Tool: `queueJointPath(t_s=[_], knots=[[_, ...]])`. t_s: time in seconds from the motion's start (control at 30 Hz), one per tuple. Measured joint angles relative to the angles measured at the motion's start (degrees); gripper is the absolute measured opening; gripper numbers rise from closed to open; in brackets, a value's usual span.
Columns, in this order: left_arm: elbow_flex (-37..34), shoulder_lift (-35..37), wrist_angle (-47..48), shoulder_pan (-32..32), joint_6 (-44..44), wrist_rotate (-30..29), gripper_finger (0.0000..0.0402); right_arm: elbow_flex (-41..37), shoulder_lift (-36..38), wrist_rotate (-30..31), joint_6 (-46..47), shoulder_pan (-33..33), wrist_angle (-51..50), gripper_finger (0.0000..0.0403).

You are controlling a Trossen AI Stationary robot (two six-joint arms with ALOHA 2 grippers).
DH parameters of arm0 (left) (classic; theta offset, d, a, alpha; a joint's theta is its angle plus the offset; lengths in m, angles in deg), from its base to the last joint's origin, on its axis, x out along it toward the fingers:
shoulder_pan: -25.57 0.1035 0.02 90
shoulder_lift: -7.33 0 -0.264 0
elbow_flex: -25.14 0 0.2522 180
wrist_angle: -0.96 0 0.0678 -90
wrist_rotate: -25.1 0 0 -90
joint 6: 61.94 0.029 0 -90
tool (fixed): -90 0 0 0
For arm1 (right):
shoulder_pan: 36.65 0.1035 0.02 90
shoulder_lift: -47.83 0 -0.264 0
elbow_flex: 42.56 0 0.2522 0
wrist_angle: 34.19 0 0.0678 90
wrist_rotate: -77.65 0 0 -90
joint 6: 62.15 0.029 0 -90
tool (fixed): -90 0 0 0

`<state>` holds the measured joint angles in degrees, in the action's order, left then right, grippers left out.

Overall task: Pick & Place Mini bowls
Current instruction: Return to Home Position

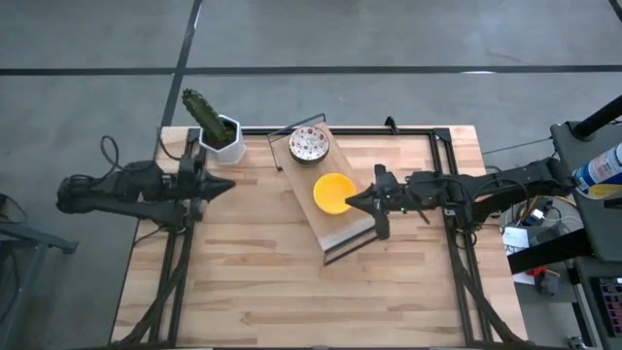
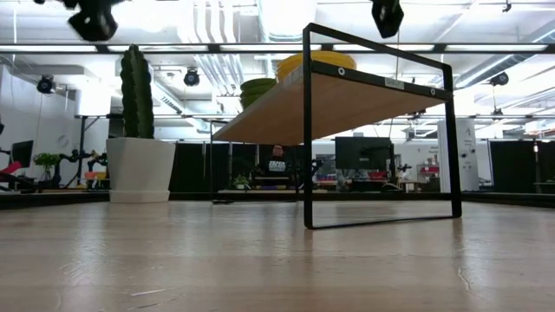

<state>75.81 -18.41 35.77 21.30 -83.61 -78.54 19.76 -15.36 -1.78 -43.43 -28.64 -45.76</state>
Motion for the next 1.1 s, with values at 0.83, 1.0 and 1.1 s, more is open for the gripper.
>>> queueJointPath(t_s=[0.83,1.0,1.1], knots=[[-24.2,17.2,-21.6,-0.2,4.0,20.1,0.0,-22.1,18.6,-13.9,-6.9,0.2,15.0,0.0009],[-24.4,20.2,-16.6,-0.2,4.0,20.1,0.0,-26.6,22.7,-14.1,-6.7,0.2,17.4,0.0009],[-24.4,21.9,-15.7,-0.2,4.3,20.1,0.0,-29.5,24.5,-14.1,-6.0,0.2,18.7,0.0009]])
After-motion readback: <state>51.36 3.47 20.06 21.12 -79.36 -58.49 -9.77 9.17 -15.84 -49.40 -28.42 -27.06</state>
